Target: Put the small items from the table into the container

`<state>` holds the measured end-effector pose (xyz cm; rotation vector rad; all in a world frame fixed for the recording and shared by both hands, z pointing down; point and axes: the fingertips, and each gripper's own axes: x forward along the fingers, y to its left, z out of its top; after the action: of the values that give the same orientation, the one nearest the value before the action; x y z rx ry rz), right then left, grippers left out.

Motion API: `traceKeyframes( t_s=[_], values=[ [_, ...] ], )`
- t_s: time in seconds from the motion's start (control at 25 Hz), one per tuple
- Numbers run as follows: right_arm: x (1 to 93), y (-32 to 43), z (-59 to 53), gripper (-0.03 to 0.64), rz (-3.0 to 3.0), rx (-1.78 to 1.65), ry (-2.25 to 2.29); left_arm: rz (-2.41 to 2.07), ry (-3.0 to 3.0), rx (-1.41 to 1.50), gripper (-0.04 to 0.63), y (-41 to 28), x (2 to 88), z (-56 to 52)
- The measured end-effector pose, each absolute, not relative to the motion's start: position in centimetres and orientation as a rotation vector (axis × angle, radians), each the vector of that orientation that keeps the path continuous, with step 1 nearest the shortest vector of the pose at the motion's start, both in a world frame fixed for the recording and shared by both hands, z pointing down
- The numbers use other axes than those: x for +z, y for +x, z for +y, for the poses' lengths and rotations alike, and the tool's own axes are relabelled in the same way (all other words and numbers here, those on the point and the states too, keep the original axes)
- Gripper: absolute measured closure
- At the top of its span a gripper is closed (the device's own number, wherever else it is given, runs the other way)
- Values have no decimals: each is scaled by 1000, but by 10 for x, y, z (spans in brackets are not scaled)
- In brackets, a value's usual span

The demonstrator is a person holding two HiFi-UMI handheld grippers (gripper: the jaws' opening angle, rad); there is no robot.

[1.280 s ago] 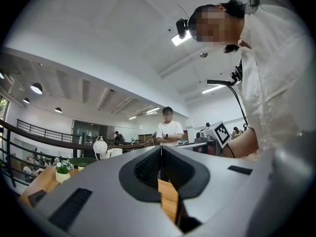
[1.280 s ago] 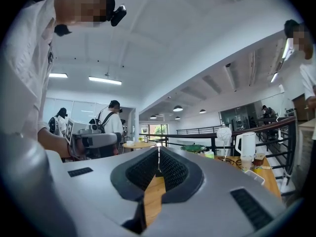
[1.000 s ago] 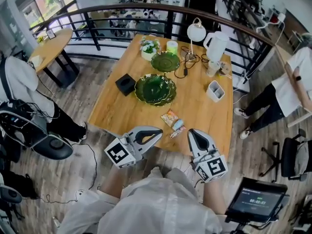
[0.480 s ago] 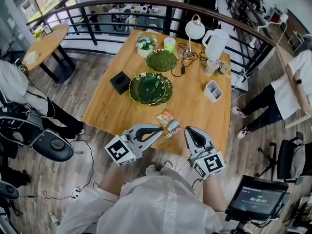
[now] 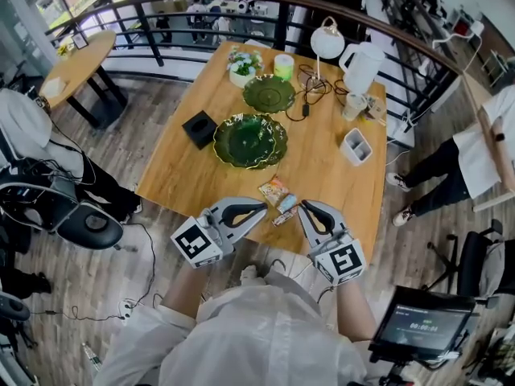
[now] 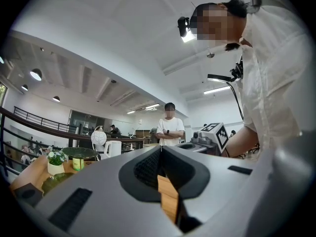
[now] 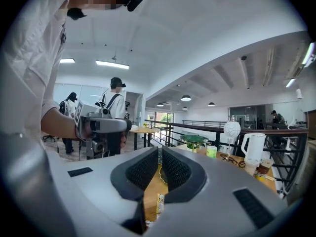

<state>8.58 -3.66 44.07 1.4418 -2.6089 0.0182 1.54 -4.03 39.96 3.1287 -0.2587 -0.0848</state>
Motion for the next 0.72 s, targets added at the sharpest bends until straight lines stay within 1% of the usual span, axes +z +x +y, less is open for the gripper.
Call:
traceKeyframes(
  t_s=[0.24,0.4,0.48,0.72],
  values=[
    [476,81,-53,601,-2483,-41,1301,-259,3120,-76,586,17,408,-51],
    [521,77,-60,595,-2345,-102,1162,-246,3100,-66,586,18,414,-52],
    [543,75,-62,581,-2268,-162,1077,-244,3082,-63,586,18,417,-52],
    [587,70,-71,581,-2141,-235,919,-257,3085,-61,586,12,422,-58]
  ],
)
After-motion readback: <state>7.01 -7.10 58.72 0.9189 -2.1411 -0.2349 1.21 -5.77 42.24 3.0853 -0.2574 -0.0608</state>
